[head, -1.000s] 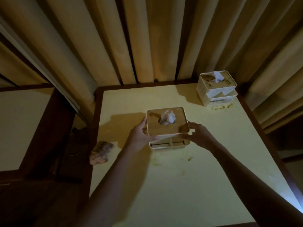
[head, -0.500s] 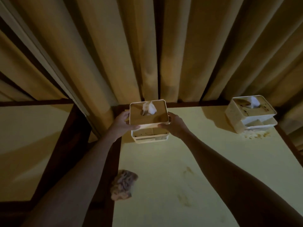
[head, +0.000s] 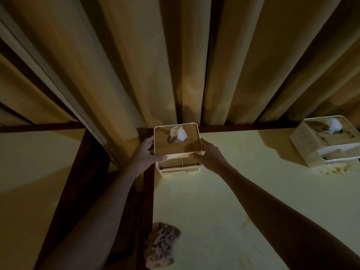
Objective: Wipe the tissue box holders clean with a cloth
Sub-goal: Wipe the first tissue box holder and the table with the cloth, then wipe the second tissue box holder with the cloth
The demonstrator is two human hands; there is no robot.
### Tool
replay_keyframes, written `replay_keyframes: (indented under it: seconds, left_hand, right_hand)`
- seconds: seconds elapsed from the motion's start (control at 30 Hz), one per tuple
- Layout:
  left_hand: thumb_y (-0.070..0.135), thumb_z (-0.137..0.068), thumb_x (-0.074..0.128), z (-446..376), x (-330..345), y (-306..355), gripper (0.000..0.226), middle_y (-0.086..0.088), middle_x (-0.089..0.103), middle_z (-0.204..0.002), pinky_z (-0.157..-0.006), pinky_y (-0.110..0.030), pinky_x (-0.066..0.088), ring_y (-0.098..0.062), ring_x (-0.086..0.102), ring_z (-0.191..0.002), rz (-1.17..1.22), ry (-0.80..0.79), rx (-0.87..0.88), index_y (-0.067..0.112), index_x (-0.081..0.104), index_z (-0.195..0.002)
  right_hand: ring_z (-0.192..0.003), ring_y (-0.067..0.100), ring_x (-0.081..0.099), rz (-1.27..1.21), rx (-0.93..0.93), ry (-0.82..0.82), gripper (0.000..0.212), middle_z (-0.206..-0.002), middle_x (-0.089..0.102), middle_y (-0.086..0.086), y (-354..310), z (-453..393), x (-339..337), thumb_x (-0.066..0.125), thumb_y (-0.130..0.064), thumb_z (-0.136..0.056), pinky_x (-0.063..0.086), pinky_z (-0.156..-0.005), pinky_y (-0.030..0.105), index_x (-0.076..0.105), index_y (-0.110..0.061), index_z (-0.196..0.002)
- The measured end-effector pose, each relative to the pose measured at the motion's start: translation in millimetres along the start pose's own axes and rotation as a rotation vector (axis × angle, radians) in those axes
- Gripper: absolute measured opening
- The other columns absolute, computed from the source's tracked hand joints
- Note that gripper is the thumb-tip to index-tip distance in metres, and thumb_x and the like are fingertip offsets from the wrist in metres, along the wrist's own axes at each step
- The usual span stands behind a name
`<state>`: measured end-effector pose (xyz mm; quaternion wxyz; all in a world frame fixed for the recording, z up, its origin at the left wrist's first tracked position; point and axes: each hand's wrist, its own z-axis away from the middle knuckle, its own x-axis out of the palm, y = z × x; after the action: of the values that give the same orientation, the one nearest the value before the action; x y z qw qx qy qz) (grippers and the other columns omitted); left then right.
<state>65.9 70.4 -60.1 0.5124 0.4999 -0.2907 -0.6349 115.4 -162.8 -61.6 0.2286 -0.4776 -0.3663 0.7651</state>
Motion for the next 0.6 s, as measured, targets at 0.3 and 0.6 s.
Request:
replay_keyframes:
  seconds: [0.3, 0.6]
  left_hand:
    - [0.028, -0.070, 0.083, 11, 5, -3, 0.107, -0.002, 0.026, -0.155, -0.109, -0.049, 0.035, -0.023, 0.035, -0.137, -0.086, 0.073, -0.084, 0.025, 0.013, -0.151]
    - [0.031, -0.080, 0.074, 125, 55, -37, 0.063, -0.009, 0.048, -0.132, -0.087, -0.027, 0.044, -0.024, 0.049, -0.120, -0.462, 0.071, -0.161, 0.013, 0.047, -0.133]
  right_hand:
    - [-0.125, 0.027, 0.050, 0.139, 0.044, -0.051, 0.066, -0.140, 0.049, 0.011, -7, 12, -6, 0.060, -0.033, -0.091, 0.045, -0.092, 0.030, 0.030, -0.013, -0.146]
    - [-0.133, 0.021, 0.043, 0.193, 0.080, -0.024, 0.061, -0.148, 0.042, 0.007, 29, 105, -18, 0.058, -0.038, -0.092, 0.035, -0.104, 0.028, 0.037, -0.013, -0.145]
